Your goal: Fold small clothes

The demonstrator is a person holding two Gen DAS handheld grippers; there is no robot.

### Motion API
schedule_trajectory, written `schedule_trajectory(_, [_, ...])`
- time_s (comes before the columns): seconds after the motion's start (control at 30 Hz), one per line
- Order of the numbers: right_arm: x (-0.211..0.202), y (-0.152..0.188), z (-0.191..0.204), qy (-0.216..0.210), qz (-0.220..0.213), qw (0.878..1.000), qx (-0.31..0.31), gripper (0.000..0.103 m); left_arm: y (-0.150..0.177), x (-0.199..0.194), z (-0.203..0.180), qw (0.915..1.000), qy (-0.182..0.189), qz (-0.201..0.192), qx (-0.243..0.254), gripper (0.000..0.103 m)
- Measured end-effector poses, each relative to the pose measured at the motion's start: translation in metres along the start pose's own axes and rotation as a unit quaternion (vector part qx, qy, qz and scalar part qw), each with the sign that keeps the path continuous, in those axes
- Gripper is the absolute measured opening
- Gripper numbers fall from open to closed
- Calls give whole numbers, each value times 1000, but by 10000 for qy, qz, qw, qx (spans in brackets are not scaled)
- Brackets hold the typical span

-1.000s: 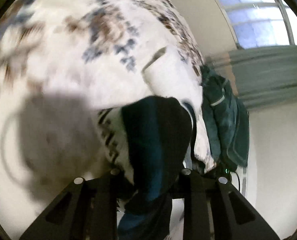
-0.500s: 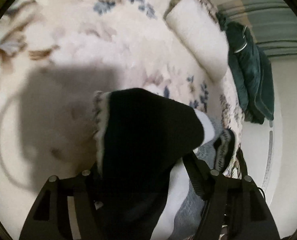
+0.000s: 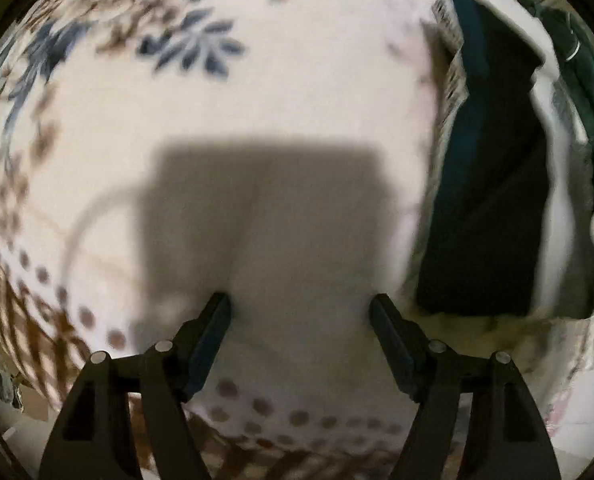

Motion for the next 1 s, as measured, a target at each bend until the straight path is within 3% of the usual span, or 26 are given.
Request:
schedule_trajectory(0.03, [1,-13,17,74,-140,9996,-226,72,-1,1,-3,9999,-68,-132,68,77])
schedule_trajectory(0.1, [11,-36,59,163,-247,9957,-872,72,-5,8,-9,9998,-73,-153,72,97])
schedule_trajectory(0.17, [38,-46,78,506,-16,9887,-1408,72,-9,17,-12,9997,-208,-90,44,103])
schedule_trajectory(0.23, [54,-57,59,1187,-66,9833,-1379,72,-11,23,-13,9990,-443,-27,96,103])
schedule_trajectory(0.33, [37,-80,7,1667,-489,9820,-747,72,-13,24,-13,9980,-618,-96,102,103])
schedule_trajectory(0.43, [10,-96,-34,1903,-684,9788,-316,72,-9,21,-9,9986,-500,-97,138,103])
schedule_trajectory(0.53, [-9,-106,-27,955,-620,9934,-145,72,-9,8,-4,9996,-267,73,46,103])
schedule_trajectory(0.57, [-16,-112,-15,455,-584,9972,-132,72,-12,-2,0,9998,-182,56,-59,102])
schedule_trajectory(0.67, [-22,-128,22,-504,-406,9975,-272,72,-32,-35,8,9991,55,-348,-214,102])
schedule_trajectory(0.73, [-17,-136,43,-706,-350,9955,-531,72,-56,-56,10,9967,271,-718,-266,102])
schedule_trajectory(0.83, [6,-145,62,-624,-117,9947,-812,70,-103,-75,9,9911,616,-1120,-363,102])
schedule_trajectory(0.9, [15,-145,73,-638,-63,9931,-987,31,-134,-72,3,9869,968,-1234,-388,102])
schedule_trajectory(0.93, [14,-144,69,-483,-146,9930,-1064,20,-154,-66,-3,9844,1151,-1277,-364,102])
schedule_trajectory(1.0, [11,-143,75,-509,-281,9926,-1062,17,-186,-44,-18,9813,1483,-1181,-317,102])
Point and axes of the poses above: each gripper's, at about its wrist camera, not at the fingertips, and x roughly the way its jaws point, z to its left, y to its underside, the point moved 8 cm from there along x, roughly the way its jaws point, and after that the axes turned 11 degrees about x, right-handed, at the moved point
